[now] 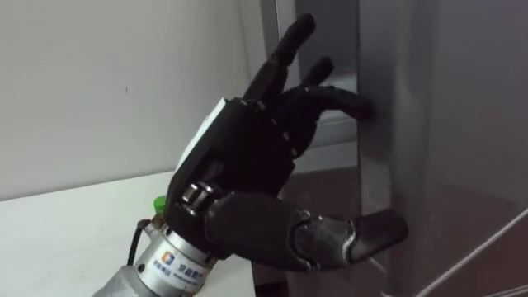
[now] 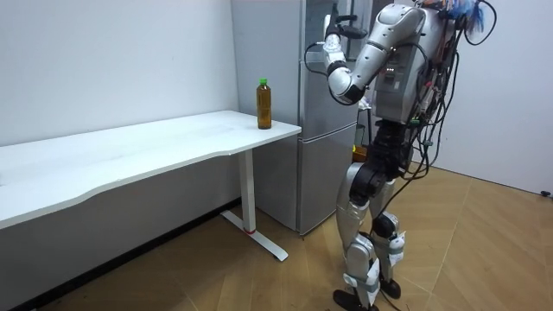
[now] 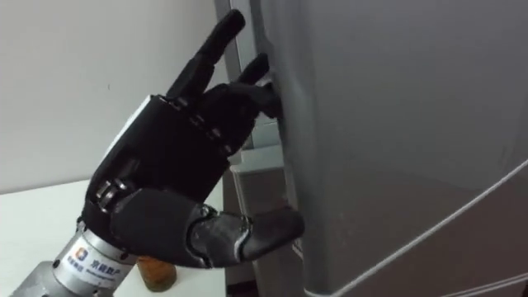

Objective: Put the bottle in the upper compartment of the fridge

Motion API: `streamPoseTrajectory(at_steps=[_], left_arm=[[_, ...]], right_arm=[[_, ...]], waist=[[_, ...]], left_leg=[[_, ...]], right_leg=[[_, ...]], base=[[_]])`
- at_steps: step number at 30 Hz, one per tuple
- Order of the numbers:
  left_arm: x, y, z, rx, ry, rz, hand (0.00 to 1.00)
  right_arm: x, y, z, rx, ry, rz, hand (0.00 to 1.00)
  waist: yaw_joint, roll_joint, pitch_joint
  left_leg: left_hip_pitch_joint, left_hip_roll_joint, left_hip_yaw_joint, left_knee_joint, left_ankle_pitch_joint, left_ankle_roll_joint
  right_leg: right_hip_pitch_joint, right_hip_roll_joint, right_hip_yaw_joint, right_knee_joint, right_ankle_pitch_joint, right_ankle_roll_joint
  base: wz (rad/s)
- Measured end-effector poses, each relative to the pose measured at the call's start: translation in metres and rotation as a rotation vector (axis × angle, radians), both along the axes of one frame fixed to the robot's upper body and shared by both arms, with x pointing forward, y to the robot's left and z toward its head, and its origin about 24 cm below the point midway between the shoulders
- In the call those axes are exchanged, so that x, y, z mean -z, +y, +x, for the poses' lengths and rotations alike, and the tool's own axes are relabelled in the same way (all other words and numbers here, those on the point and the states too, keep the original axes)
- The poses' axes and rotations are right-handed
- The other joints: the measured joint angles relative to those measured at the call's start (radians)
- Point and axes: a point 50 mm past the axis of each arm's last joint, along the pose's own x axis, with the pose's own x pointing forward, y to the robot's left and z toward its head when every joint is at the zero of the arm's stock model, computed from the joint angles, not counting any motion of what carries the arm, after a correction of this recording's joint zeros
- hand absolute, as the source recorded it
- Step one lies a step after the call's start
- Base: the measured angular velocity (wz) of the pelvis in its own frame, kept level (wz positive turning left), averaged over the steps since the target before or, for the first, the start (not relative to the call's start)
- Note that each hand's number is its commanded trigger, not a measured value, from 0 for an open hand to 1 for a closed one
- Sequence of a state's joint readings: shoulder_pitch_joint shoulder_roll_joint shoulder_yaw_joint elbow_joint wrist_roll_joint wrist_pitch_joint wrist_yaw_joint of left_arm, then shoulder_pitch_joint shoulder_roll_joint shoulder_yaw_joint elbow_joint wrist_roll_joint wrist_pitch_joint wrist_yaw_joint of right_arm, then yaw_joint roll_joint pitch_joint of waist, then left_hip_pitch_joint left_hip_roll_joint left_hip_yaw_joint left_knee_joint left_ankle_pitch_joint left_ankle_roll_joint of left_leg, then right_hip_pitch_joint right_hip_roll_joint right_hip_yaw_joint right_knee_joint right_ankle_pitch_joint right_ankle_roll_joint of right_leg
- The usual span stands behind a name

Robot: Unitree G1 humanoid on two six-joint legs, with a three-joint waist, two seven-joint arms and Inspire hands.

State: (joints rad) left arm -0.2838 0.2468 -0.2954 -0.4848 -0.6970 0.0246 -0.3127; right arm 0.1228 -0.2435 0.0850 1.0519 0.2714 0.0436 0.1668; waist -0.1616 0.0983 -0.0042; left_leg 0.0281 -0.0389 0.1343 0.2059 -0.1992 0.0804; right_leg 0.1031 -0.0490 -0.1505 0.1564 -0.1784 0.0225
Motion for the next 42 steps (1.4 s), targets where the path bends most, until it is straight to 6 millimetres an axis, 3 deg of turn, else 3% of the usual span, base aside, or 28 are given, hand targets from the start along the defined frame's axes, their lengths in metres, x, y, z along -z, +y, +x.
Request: streamPoseTrajectory(at_steps=[9, 19, 24, 32, 42], left_arm=[[0.018, -0.014, -0.010, 0.154, -0.007, 0.216, 0.00], [0.021, -0.015, -0.012, 0.197, -0.022, 0.276, 0.00], [0.023, -0.019, -0.013, 0.214, -0.014, 0.275, 0.00], [0.030, -0.030, -0.019, 0.231, -0.032, 0.330, 0.00], [0.030, -0.033, -0.019, 0.218, -0.048, 0.342, 0.00]], right_arm=[[-0.003, -0.009, 0.000, -0.001, -0.004, -0.003, 0.00], [-0.002, -0.015, -0.006, 0.053, 0.016, 0.002, 0.00], [-0.002, -0.017, -0.009, 0.071, 0.026, -0.001, 0.00], [-0.002, -0.019, -0.011, 0.076, 0.032, -0.014, 0.00], [0.000, -0.021, -0.023, 0.078, 0.069, -0.022, 0.00]], waist=[[-0.025, 0.008, -0.0054], [-0.044, 0.008, -0.0051], [-0.063, 0.006, -0.0024], [-0.107, 0.014, 0.0098], [-0.117, 0.014, 0.0115]], left_leg=[[0.001, 0.001, 0.013, -0.003, 0.000, 0.000], [0.002, 0.007, 0.055, -0.017, 0.000, -0.001], [0.012, 0.010, 0.073, -0.025, -0.002, -0.003], [0.033, 0.021, 0.122, -0.038, -0.012, -0.008], [0.042, 0.035, 0.174, -0.042, -0.024, -0.018]], right_leg=[[-0.009, 0.002, 0.015, -0.005, 0.001, 0.000], [-0.028, 0.006, 0.056, -0.005, 0.001, 0.000], [-0.031, 0.010, 0.077, -0.003, 0.001, 0.000], [-0.039, 0.019, 0.113, -0.005, 0.001, 0.000], [-0.054, 0.033, 0.159, -0.002, 0.003, -0.005]], base=[[-0.05], [-0.12], [-0.13], [-0.18], [-0.16]])
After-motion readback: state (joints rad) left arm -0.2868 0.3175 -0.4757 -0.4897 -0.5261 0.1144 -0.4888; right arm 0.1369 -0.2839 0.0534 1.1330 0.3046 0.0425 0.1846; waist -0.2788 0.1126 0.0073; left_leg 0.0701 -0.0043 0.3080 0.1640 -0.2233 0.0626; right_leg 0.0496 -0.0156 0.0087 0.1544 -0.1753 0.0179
